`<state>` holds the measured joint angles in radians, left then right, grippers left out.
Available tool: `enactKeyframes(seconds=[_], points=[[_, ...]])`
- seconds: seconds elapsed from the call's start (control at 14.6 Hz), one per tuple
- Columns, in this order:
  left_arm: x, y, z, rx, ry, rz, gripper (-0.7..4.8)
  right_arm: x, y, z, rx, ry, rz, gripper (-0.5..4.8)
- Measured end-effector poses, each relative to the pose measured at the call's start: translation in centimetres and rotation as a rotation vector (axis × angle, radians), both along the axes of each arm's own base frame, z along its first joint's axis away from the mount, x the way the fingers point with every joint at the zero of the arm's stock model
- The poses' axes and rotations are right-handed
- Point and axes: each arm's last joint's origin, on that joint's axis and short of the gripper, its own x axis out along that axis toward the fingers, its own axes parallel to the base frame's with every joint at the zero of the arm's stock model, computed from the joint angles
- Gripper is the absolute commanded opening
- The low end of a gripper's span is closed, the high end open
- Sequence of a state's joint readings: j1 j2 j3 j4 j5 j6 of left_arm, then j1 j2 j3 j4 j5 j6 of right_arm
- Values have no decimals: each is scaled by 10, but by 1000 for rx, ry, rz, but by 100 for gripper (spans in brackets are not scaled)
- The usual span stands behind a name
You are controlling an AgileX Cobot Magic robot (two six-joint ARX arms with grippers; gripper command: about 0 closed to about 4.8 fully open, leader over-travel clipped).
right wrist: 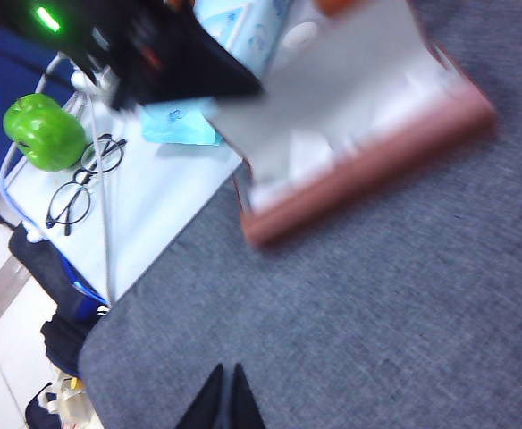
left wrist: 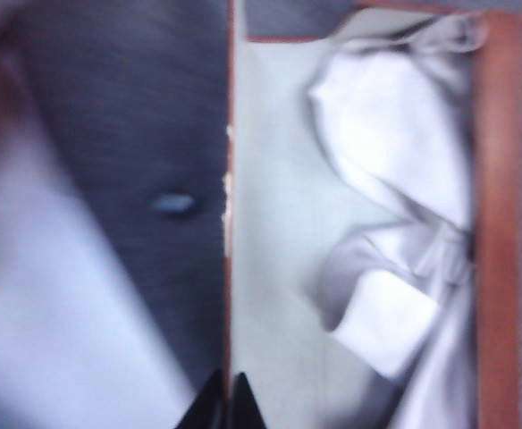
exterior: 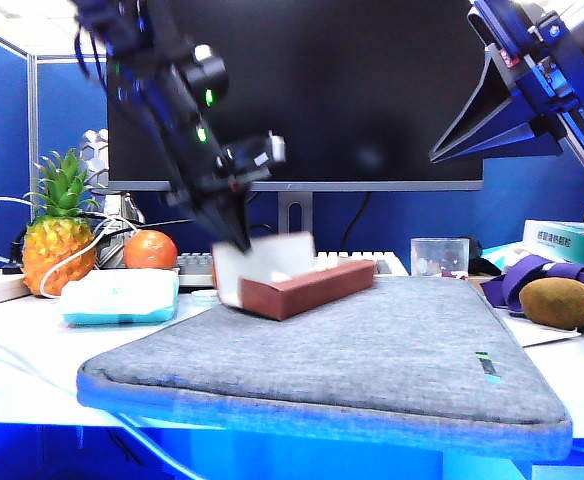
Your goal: Close the glasses case.
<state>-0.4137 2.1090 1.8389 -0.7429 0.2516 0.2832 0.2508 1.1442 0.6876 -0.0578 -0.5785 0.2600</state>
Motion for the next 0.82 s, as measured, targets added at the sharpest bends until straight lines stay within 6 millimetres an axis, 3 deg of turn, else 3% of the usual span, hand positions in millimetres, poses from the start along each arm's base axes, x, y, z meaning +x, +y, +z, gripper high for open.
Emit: enactKeyframes(seconds=[0.21,0.34,0.41,0.48,0.55,0.82], points=[[-3,-7,34,14,-40,-60,13,2,0,2,4,-32,-7,-6],[-7,-9,32,21,-7,-74,34,2,0,3,4,-43,-9,-6],[-9,-9,31,27,13,-78,94,2,0,3,3,-42,-9,-6],[-11,-10,31,31,23,-83,260,3,0,2,2,-40,-9,-6],[-12,-12,31,18,31,-96,479,3,0,2,0,-40,-13,-6],[-17,-21,30,38,35,-105,479,3,0,2,0,-43,-15,-6]])
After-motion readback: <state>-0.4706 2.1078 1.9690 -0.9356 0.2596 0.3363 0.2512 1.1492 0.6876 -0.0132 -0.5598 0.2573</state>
